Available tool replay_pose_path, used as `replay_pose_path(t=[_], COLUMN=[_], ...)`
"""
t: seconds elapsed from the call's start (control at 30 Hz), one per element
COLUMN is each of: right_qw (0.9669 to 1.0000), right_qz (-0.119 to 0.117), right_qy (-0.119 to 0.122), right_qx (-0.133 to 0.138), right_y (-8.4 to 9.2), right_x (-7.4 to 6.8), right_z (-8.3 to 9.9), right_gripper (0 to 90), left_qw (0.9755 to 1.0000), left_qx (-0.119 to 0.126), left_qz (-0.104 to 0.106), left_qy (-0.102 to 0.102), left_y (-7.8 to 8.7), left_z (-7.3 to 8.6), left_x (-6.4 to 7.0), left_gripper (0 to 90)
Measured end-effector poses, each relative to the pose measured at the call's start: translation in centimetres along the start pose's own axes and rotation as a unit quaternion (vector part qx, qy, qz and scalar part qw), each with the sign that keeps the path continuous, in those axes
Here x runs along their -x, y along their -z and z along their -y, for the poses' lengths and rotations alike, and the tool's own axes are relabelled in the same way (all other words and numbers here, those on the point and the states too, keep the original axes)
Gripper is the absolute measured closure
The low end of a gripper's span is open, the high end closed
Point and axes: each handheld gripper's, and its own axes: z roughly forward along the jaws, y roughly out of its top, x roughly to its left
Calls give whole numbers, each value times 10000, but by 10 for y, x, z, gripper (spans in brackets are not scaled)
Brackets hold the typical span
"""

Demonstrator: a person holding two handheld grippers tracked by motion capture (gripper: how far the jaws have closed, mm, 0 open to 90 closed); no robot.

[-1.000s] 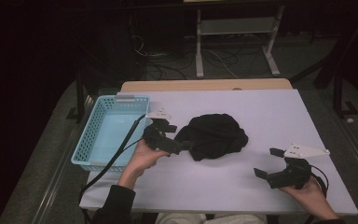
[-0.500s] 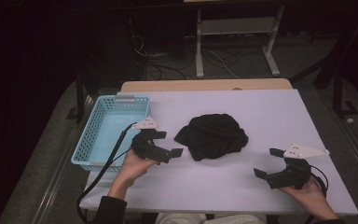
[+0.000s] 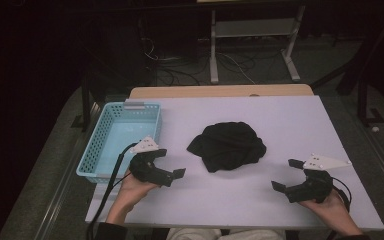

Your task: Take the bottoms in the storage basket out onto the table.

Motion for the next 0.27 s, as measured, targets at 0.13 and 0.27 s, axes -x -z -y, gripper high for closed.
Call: replay_pose_path(t=[0.13,0.27], right_qw=[10000,10000], right_qz=[4,3], right_qy=[11,13], right_qx=[11,17], right_y=[1,1], right_x=[0,1], right_z=[0,0], right_gripper=[0,0], left_qw=[9998,9995], left_qx=[156,238], left_qz=[-119,-185], left_qy=[-4,-21], left_y=[7,14], left_z=[9,12], left_x=[1,5], left_gripper=[0,0])
